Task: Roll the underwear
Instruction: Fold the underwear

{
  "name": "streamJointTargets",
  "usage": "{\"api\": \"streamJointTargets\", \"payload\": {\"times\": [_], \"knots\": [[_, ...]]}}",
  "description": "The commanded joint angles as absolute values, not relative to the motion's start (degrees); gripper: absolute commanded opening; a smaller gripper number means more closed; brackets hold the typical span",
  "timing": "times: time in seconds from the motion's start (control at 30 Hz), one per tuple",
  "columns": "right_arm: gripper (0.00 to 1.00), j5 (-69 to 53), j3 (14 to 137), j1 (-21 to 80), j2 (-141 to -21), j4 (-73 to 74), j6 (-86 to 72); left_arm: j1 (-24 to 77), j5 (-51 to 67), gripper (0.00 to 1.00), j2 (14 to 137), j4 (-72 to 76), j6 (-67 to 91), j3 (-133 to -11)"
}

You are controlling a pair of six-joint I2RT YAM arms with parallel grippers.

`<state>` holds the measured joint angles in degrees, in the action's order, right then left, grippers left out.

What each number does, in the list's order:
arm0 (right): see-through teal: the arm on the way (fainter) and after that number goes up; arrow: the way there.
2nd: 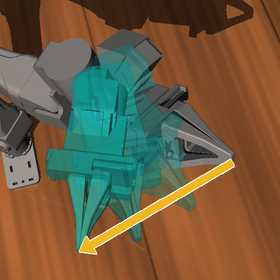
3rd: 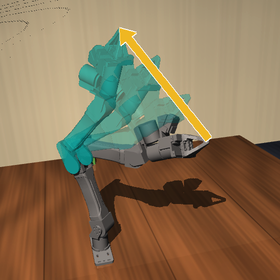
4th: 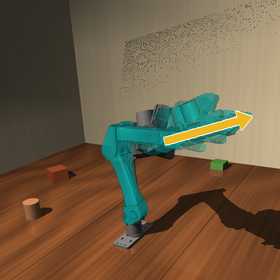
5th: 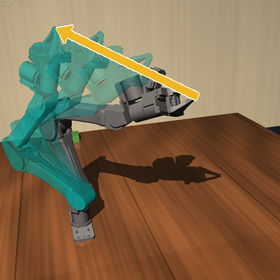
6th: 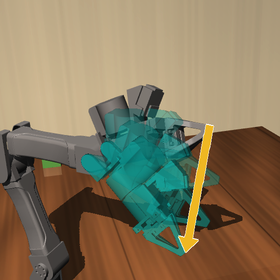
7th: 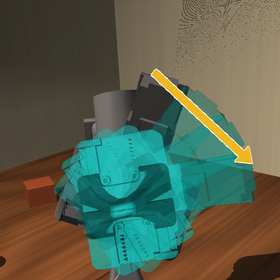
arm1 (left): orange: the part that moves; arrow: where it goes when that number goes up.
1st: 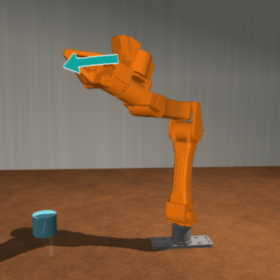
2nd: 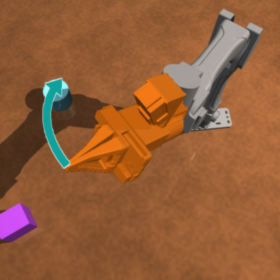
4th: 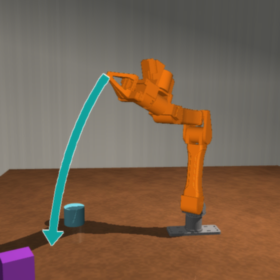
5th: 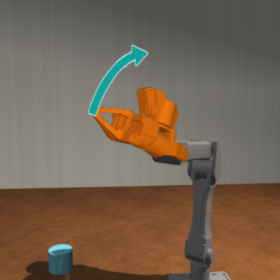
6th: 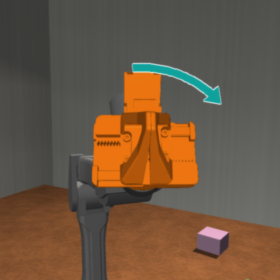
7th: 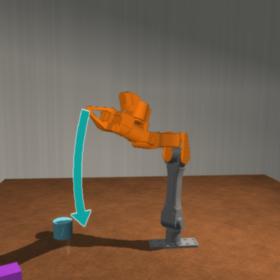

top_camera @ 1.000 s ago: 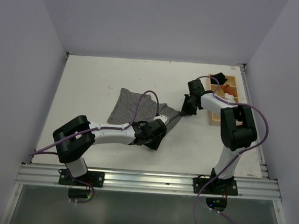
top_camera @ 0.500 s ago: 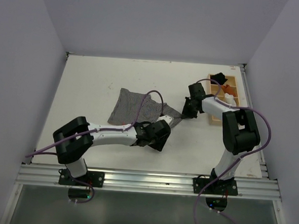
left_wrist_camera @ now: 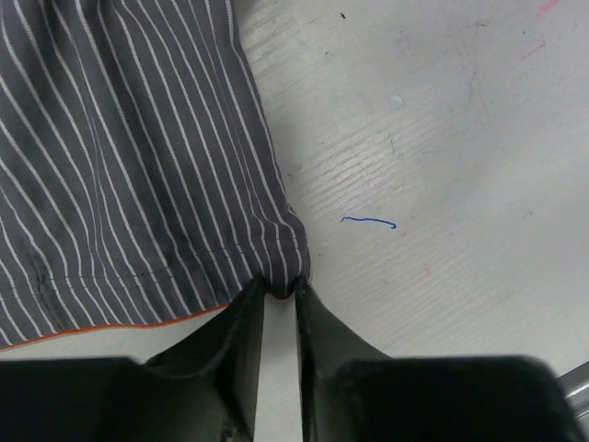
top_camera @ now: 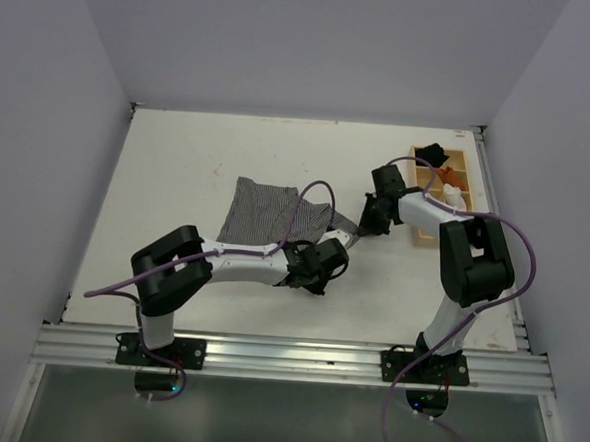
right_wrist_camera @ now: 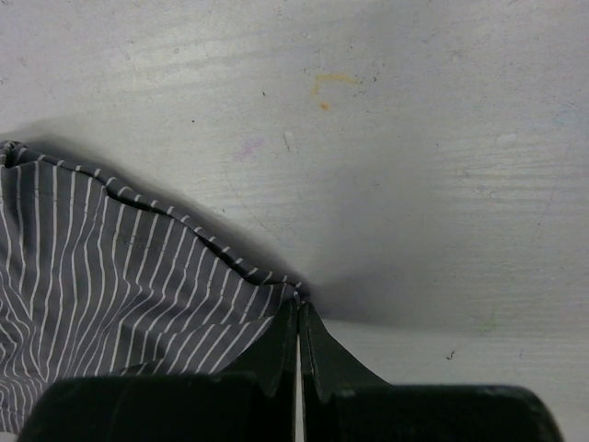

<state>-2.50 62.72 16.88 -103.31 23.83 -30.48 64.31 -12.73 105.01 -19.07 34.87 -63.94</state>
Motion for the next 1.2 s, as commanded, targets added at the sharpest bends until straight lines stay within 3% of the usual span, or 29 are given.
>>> {"api": "streamJointTargets", "payload": {"times": [0.0,0.03,0.13,0.7,0.97,1.17], "knots": [[0.00,-0.2,62.8,16.9,-101.5,28.0,-29.2,65.2,-13.5,0.21,106.6,-20.7,35.2,-65.6],[0.00,1.8,63.4,16.5,-101.5,29.5,-29.2,65.4,-13.4,0.12,106.3,-21.0,35.2,-65.9],[0.00,5.5,65.5,15.9,-101.5,34.1,-29.1,65.7,-12.0,0.00,104.0,-21.6,35.3,-66.4],[0.00,17.6,72.0,13.9,-91.1,53.6,-23.6,70.9,1.8,0.00,92.3,-15.9,41.9,-64.9],[0.00,13.0,74.7,14.7,-86.9,56.0,-26.3,70.9,1.4,0.00,87.2,-13.8,45.4,-59.4],[0.00,13.3,80.7,19.5,-90.6,54.8,-27.9,70.4,-4.1,0.00,83.1,-17.9,48.2,-55.8]]}}
